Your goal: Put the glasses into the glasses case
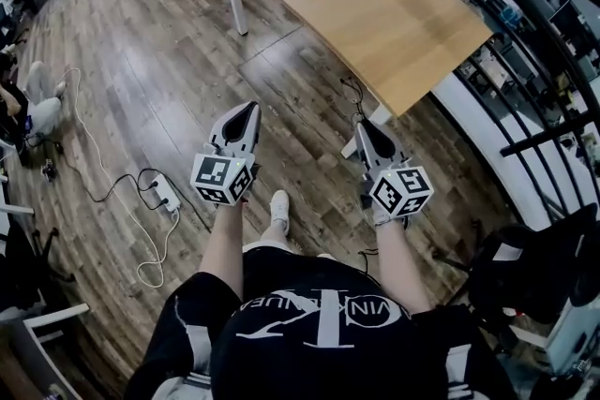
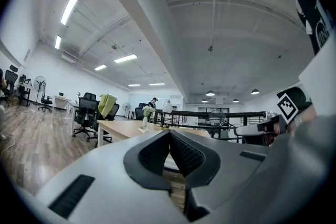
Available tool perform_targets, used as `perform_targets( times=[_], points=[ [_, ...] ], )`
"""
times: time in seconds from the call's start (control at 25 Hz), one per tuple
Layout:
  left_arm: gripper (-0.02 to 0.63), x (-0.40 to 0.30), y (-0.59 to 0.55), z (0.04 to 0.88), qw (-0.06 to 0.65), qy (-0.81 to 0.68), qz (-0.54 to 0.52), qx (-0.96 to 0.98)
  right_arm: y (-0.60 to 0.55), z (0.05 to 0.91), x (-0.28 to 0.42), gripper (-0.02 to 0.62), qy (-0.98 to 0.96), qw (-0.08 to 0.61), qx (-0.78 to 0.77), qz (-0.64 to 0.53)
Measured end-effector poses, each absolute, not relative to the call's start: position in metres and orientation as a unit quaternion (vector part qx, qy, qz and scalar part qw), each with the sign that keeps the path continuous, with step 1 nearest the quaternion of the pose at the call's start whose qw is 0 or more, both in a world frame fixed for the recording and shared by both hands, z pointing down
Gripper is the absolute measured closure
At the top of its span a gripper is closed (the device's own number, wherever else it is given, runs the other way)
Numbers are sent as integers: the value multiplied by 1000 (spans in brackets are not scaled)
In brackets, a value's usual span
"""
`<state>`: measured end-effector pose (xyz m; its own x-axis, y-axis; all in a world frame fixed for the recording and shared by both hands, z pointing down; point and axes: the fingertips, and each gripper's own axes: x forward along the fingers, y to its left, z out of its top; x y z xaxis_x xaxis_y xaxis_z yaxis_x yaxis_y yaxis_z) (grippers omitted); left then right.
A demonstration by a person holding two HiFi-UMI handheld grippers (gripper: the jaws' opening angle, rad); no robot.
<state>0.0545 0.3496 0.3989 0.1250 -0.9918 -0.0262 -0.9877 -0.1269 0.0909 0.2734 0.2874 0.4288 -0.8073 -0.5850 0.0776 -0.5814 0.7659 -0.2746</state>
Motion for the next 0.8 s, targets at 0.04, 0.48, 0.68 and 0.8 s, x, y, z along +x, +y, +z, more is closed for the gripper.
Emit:
perform_targets(
  times=[0.04, 0.48, 0.68, 0.8],
  points=[
    [591, 50, 342, 401, 28, -659, -43, 750, 281, 432, 268, 545, 940, 4, -310, -146],
    [591, 7, 274, 412, 53, -650, -39, 757, 221, 444, 222, 545, 930, -14, -323, -172],
    [591, -17, 240, 413, 57, -643, -35, 763, 191, 442, 200, 545, 925, -15, -335, -176],
    [591, -31, 218, 411, 58, -636, -35, 768, 173, 442, 189, 545, 921, -11, -344, -182]
  ],
)
